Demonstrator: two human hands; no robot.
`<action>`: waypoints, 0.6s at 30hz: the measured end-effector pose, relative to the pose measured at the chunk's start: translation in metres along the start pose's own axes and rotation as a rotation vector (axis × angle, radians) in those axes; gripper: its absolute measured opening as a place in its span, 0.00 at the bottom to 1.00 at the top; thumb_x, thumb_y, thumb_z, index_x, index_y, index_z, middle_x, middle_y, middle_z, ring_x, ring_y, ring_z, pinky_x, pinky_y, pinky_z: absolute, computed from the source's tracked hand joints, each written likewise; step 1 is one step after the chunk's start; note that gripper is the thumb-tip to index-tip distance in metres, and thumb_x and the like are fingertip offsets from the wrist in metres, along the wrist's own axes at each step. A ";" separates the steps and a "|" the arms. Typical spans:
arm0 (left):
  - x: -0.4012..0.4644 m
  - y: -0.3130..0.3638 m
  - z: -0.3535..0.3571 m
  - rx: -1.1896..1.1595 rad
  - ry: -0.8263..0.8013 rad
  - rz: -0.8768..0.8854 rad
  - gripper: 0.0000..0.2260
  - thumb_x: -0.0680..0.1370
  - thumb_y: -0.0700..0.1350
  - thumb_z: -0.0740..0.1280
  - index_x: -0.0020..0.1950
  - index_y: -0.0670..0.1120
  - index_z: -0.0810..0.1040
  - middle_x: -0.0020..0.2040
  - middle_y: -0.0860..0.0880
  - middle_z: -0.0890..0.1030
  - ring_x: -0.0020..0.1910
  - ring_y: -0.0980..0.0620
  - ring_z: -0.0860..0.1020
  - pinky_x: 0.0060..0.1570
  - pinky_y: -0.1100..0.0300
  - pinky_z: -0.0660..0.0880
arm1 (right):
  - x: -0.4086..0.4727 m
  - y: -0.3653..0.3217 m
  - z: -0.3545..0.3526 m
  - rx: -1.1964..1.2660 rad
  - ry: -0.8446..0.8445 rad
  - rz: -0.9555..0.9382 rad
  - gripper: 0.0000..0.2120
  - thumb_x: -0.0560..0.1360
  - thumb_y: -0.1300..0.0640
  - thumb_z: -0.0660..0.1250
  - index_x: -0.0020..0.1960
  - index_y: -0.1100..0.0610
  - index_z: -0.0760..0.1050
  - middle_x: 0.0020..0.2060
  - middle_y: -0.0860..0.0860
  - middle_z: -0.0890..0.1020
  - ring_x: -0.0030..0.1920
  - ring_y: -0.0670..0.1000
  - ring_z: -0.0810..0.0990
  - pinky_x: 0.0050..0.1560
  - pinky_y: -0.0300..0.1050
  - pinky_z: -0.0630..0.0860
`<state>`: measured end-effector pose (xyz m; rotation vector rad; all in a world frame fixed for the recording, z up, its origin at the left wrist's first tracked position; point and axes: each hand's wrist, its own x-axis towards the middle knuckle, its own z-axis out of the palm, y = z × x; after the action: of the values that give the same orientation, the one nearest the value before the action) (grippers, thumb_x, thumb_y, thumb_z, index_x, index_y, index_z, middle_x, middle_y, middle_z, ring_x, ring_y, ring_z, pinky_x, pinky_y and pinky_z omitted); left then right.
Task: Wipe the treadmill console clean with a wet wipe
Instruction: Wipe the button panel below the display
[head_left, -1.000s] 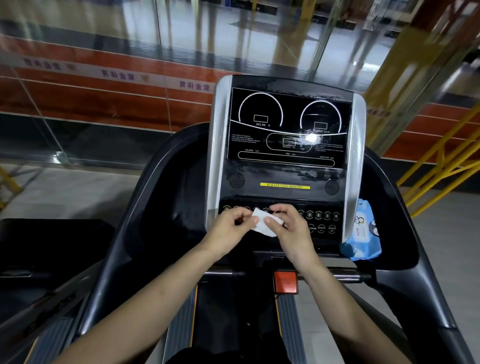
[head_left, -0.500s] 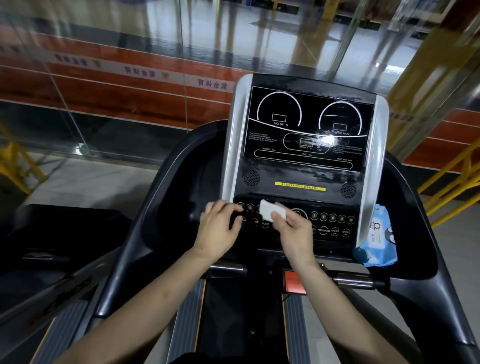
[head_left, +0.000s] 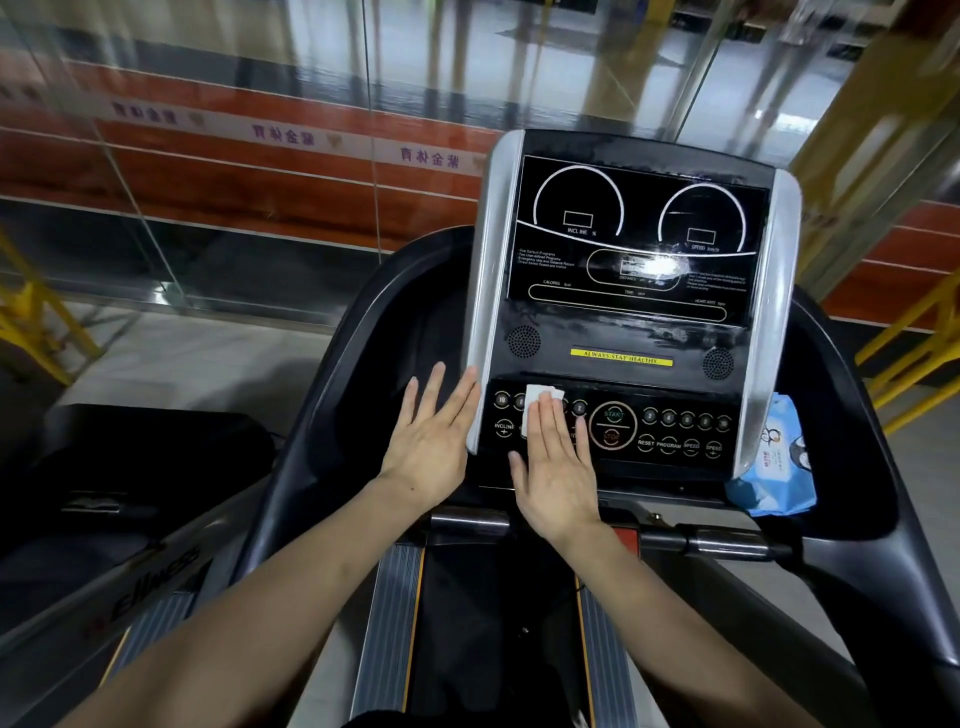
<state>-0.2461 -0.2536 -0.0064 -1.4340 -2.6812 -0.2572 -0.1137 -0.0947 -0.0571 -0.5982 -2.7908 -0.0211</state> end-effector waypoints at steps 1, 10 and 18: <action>0.002 0.000 -0.001 0.027 -0.018 0.010 0.38 0.81 0.42 0.59 0.84 0.47 0.38 0.84 0.52 0.33 0.81 0.40 0.29 0.79 0.39 0.34 | 0.004 -0.004 -0.002 0.008 -0.018 0.009 0.33 0.86 0.44 0.47 0.85 0.59 0.43 0.85 0.55 0.43 0.84 0.51 0.38 0.83 0.58 0.39; 0.000 -0.007 -0.001 0.070 -0.079 0.022 0.36 0.83 0.44 0.55 0.83 0.48 0.33 0.82 0.53 0.30 0.80 0.41 0.27 0.79 0.36 0.34 | 0.026 -0.027 -0.006 0.018 -0.025 -0.049 0.32 0.85 0.45 0.47 0.85 0.57 0.46 0.85 0.52 0.46 0.84 0.50 0.41 0.84 0.58 0.44; 0.001 -0.011 0.004 0.042 -0.071 0.034 0.38 0.82 0.43 0.57 0.83 0.49 0.35 0.82 0.54 0.30 0.81 0.43 0.31 0.79 0.36 0.35 | 0.012 -0.004 -0.005 0.039 -0.008 0.048 0.31 0.86 0.46 0.45 0.85 0.58 0.48 0.85 0.52 0.49 0.85 0.51 0.43 0.84 0.56 0.44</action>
<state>-0.2556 -0.2574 -0.0114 -1.5023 -2.6976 -0.1488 -0.1245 -0.0934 -0.0484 -0.6574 -2.7765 0.0462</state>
